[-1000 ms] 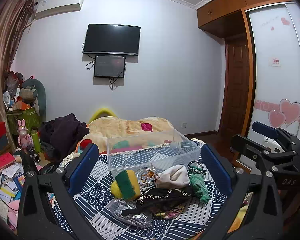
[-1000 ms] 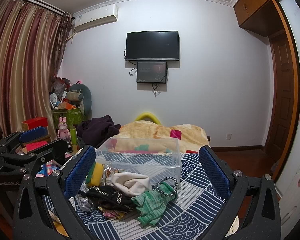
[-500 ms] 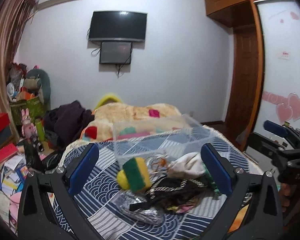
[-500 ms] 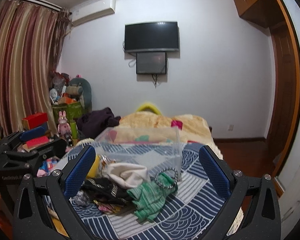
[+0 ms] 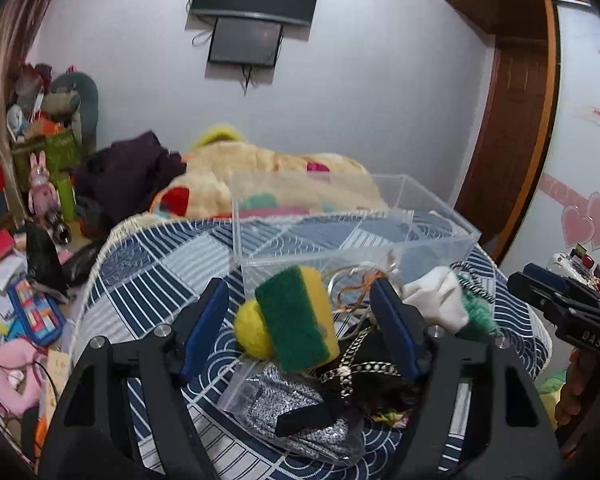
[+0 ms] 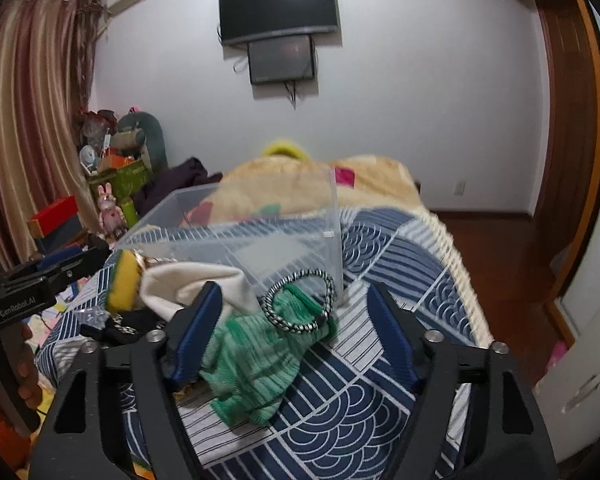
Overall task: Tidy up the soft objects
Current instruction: 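Grasp the green-yellow sponge with the left tool while the right tool grasps the black beaded bracelet, then drop the sponge into the clear box with the left tool while the right tool drops the bracelet in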
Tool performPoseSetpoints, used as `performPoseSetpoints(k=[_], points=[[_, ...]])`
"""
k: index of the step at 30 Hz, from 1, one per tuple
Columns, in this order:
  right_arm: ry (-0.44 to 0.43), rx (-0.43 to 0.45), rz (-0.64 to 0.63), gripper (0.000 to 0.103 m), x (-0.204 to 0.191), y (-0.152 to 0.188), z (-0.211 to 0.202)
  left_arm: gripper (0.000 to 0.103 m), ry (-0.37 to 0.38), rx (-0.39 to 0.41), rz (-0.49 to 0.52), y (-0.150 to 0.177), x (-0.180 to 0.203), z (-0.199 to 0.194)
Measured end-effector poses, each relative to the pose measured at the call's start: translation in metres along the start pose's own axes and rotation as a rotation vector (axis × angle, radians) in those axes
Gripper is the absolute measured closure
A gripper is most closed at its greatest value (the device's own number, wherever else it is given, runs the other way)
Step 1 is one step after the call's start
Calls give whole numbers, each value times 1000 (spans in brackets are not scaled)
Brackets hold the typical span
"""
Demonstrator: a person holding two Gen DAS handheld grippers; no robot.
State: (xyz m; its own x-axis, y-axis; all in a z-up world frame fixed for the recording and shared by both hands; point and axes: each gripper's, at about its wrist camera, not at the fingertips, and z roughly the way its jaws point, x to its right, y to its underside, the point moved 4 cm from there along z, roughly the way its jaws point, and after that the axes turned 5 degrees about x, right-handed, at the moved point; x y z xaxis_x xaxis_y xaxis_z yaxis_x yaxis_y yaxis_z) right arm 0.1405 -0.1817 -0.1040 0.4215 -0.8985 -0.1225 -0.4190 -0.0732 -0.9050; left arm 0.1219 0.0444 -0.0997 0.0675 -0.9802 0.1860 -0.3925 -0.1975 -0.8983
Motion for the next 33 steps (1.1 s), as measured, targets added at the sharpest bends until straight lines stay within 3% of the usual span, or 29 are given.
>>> performPoseSetpoints(k=[6, 10, 14, 22, 33], points=[[-39, -80, 42, 42, 2, 14, 16, 38, 4, -48, -19, 14, -4, 18], [-63, -102, 81, 59, 7, 18, 22, 53, 21, -74, -16, 20, -3, 25], [-78, -96, 94, 65, 8, 18, 21, 59, 35, -66, -9, 22, -1, 25], [-90, -59, 51, 89, 1, 13, 17, 64, 43, -37, 0, 17, 2, 14], [-83, 37, 44, 90, 2, -7, -3, 65, 22, 81, 4, -8, 1, -21]])
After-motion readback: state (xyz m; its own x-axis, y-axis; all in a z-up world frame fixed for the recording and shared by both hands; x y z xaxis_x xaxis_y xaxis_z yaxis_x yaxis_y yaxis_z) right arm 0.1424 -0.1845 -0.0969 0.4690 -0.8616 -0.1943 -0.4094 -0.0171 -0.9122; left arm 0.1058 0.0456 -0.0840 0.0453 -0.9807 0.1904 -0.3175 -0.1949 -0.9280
